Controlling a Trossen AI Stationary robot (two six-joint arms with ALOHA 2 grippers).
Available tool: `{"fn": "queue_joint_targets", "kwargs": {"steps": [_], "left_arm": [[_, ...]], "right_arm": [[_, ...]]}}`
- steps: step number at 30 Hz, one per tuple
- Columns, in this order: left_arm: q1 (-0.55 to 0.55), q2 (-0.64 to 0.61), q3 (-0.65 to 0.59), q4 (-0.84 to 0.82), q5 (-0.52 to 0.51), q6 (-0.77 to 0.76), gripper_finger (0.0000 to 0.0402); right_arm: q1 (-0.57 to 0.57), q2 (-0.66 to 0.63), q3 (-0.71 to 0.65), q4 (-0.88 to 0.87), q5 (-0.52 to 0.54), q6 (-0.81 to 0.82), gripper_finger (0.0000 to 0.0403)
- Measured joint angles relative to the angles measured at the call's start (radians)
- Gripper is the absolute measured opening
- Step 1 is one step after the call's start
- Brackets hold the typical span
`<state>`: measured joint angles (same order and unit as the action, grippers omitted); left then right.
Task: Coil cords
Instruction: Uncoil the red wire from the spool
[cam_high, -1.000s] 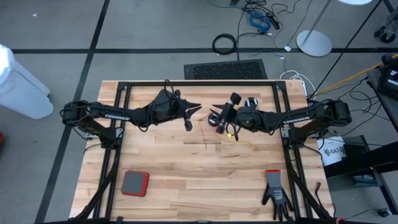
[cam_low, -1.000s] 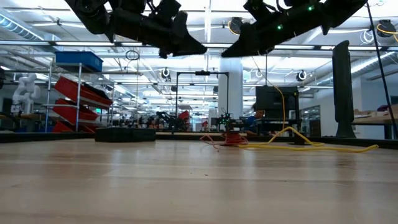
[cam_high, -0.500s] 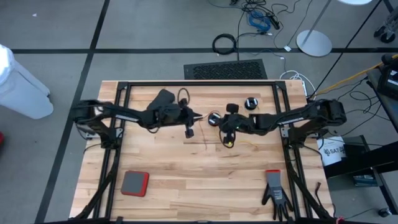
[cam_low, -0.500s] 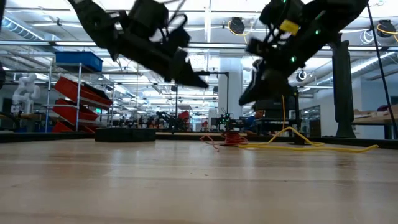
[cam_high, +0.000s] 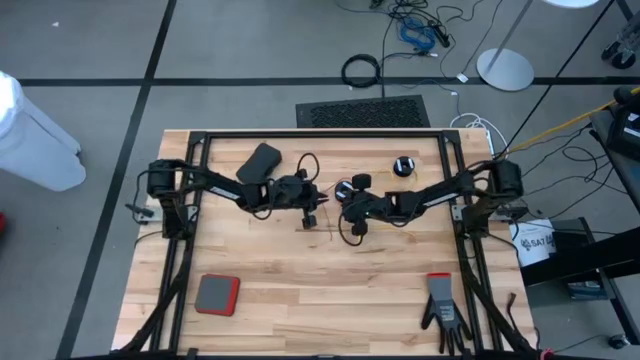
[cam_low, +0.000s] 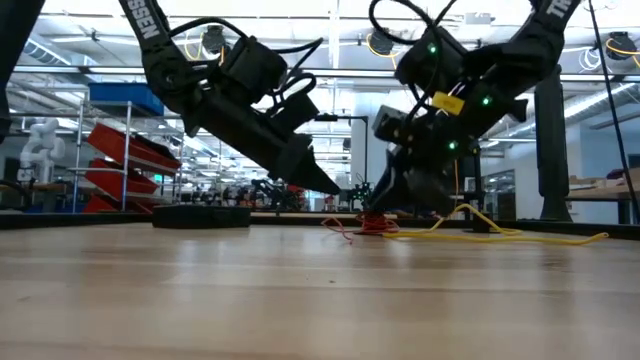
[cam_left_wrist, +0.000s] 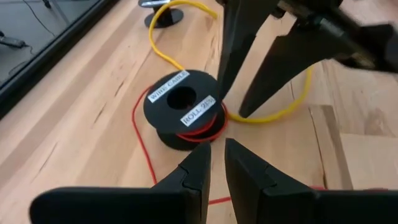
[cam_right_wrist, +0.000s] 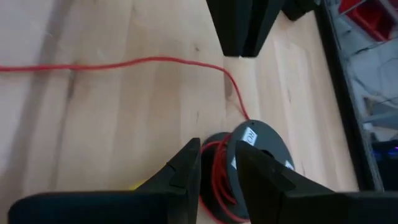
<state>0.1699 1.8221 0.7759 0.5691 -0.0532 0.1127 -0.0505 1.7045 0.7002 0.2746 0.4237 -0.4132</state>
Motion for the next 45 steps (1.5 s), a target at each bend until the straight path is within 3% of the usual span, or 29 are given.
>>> {"fn": "queue_joint_targets", "kwargs": {"steps": [16, 19, 23, 31, 38, 45], "left_arm": [[0.000, 0.000, 0.000, 0.046, 0.031, 0.000, 0.0054], [0.000, 0.000, 0.000, 0.045, 0.038, 0.000, 0.0054], [0.000, 0.000, 0.000, 0.044, 0.043, -0.001, 0.0054], [0.000, 0.000, 0.000, 0.044, 0.042, -0.001, 0.0054], [0.000, 0.000, 0.000, 0.043, 0.026, 0.006, 0.0054], [0.018, 0.000, 0.000, 0.043, -0.025, 0.007, 0.0054]], "right_arm": [[-0.016, 0.083, 0.001, 0.107, 0.116, -0.064, 0.0088], [-0.016, 0.083, 0.001, 0.141, 0.167, -0.067, 0.0070], [-0.023, 0.083, 0.001, 0.138, 0.179, -0.069, 0.0011], [-0.014, 0.079, 0.001, 0.142, 0.188, -0.036, 0.0001], [0.013, -0.022, 0.001, 0.103, 0.169, 0.031, 0.0000], [-0.020, -0.223, 0.001, -0.114, -0.019, 0.286, 0.0001]]}}
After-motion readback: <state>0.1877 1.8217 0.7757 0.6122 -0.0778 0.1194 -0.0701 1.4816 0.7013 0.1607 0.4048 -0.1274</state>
